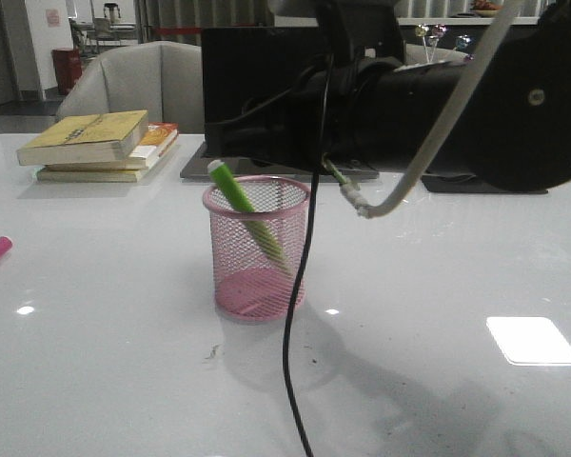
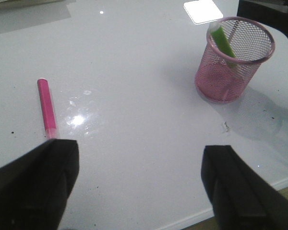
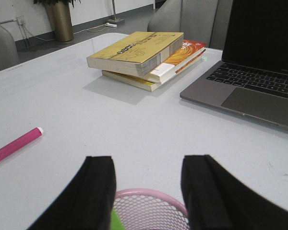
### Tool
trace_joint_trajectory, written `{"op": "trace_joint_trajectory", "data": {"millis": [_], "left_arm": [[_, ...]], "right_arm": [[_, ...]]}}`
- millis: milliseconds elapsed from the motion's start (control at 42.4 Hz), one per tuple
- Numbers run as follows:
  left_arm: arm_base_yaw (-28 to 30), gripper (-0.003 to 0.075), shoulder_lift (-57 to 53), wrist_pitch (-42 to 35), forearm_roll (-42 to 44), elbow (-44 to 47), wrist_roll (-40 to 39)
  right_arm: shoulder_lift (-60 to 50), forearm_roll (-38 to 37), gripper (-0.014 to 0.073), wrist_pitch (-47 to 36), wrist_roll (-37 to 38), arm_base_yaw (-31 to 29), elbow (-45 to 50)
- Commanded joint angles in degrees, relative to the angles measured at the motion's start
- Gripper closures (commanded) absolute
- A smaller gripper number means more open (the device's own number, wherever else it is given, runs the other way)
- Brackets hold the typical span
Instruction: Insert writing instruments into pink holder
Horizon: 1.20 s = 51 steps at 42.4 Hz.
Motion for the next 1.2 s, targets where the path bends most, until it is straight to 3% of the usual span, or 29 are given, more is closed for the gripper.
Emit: {"op": "trace_joint_trajectory", "data": {"millis": [0,142,354,684,944,1180], "left_arm": [[-0.39,0.0141,0.04,-3.95,-0.31,-1.81,-0.09],[-0.39,0.0141,0.04,-3.95,-0.31,-1.81,-0.09],[-0.39,0.0141,0.04,-3.95,-0.31,-1.81,-0.09],[-0.39,0.0141,0.04,-3.95,-0.31,-1.81,-0.09],[-0.39,0.0141,0.04,-3.87,-0.31,-1.81,-0.09],[3.02,0.0141,2.9,3.06,2.81,-5.02,-5.32]], "right_arm": [[-6.94,-0.32,0.0144,-0.53,-0.68,-0.3,-1.27],[-17.32,-0.45,0.0144,13.75,-2.39,-0.52,-1.27],[-34.04,-0.47,0.0146,40.49,-13.2,-0.52,-1.27],[-49.56,-0.52,0.0146,77.45,-12.18,-0.52,-1.27],[-51.62,-3.37,0.0149,86.65,-0.68,-0.52,-0.9],[-51.55,-5.08,0.0149,86.01,2.49,-0.52,-0.9]]}}
